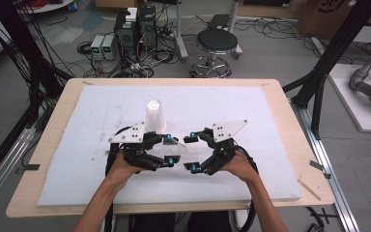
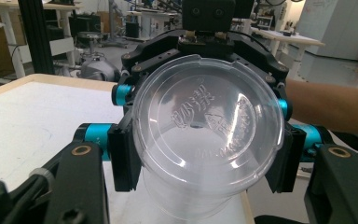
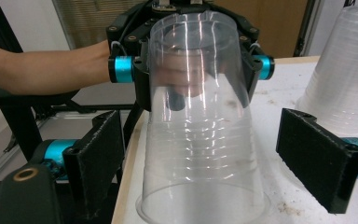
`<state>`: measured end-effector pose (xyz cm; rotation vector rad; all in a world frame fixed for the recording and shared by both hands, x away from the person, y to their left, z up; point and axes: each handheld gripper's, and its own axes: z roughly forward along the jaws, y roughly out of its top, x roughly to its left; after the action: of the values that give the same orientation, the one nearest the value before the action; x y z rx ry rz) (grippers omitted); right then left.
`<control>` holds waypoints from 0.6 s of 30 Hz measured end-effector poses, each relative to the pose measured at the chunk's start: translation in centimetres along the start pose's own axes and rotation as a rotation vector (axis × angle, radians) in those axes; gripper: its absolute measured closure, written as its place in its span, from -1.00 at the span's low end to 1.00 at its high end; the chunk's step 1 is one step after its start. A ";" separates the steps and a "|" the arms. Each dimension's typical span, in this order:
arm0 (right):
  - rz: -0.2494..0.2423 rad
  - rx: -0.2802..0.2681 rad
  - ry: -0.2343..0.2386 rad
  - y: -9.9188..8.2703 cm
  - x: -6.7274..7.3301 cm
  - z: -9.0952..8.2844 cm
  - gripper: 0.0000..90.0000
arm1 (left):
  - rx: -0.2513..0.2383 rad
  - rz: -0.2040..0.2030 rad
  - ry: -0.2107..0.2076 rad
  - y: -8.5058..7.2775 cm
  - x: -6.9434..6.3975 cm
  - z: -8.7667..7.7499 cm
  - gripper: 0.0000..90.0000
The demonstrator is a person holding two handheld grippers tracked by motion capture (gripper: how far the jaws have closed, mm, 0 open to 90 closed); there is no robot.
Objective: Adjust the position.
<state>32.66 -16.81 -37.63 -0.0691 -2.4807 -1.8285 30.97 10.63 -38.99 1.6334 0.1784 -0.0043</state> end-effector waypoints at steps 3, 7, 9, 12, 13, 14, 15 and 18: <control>-0.005 0.007 0.008 0.0 0.1 0.5 -0.66 | 0.000 0.001 0.000 0.1 0.0 0.0 -0.10; -0.012 0.036 0.016 -0.1 0.2 1.4 -0.66 | -0.009 0.005 -0.003 0.3 -0.1 0.1 -0.10; -0.012 0.054 0.018 -0.1 0.3 1.8 -0.64 | -0.013 0.011 -0.007 0.4 -0.1 0.1 -0.10; -0.028 0.066 0.011 -0.1 0.3 2.1 -0.50 | -0.013 0.010 -0.007 0.5 -0.2 0.0 -0.10; -0.041 0.070 0.011 -0.1 0.3 2.2 -0.44 | -0.013 0.010 -0.007 0.5 -0.2 0.0 -0.10; -0.048 0.071 0.001 -0.1 0.4 2.2 -0.38 | -0.015 0.011 -0.009 0.5 -0.2 0.0 -0.10; -0.054 0.075 -0.005 -0.1 0.4 2.2 -0.33 | -0.015 0.011 -0.009 0.5 -0.2 0.0 -0.10; -0.054 0.079 -0.008 -0.1 0.4 2.1 -0.28 | -0.014 0.014 -0.008 0.5 -0.2 0.0 -0.10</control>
<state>32.23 -14.81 -38.28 -0.0062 -2.5821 -1.7506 30.86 10.60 -38.47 1.6206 0.1604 0.0010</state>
